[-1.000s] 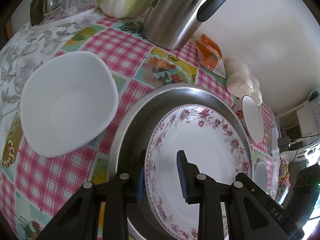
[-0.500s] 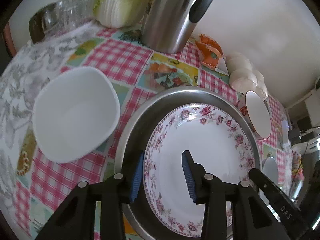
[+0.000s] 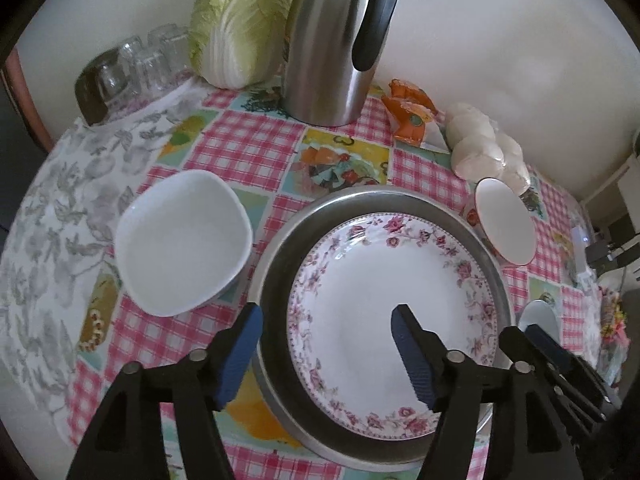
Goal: Organize plates and bowls
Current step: 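Open both tools and lift them off the plate rim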
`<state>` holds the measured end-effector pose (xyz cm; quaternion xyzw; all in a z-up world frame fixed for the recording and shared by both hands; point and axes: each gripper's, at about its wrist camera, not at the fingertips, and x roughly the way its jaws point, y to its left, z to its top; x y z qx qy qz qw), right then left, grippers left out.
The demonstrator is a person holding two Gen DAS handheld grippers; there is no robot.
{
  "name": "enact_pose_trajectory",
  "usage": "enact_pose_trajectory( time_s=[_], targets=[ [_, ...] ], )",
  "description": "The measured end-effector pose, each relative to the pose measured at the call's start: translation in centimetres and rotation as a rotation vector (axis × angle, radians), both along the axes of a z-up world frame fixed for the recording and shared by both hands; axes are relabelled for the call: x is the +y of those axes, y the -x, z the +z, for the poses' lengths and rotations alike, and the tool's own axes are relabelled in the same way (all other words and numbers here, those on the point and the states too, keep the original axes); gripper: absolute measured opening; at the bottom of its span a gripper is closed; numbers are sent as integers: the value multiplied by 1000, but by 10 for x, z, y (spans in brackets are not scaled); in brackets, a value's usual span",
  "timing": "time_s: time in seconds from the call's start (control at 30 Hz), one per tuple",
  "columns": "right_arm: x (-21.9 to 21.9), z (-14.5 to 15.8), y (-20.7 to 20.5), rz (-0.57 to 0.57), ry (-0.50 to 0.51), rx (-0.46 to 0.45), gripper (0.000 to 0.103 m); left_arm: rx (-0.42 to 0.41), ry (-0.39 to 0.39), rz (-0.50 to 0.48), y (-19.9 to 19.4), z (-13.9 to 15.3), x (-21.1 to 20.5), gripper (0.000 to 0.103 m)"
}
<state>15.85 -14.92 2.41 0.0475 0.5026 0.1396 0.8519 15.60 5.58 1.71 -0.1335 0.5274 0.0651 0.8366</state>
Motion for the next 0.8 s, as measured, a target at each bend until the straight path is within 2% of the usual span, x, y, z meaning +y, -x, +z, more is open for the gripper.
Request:
enact_pose_trajectory(
  time_s=[0.07,0.13,0.27,0.33,0.43,0.57,0.8],
  targets=[
    [1,3,3,2,25,-13,64,8,-26,10,1,1,0,73],
    [2,4,5,1,44,-26,72,16,-37,23,2,0,1,78],
    [2,5,8,13,56,-37,79,32,-67,50,6,0,5,84],
    [2,5,9,18,60,-36,81,32,-88,62,7,0,7,91],
    [2,4,9,20,63,-35,89,35,-105,75,8,0,9,94],
    [3,4,10,23,64,-45,93,36,-122,87,9,-2,12,102],
    [2,7,9,22,53,-71,95,18,-130,95,9,-2,14,103]
  ],
)
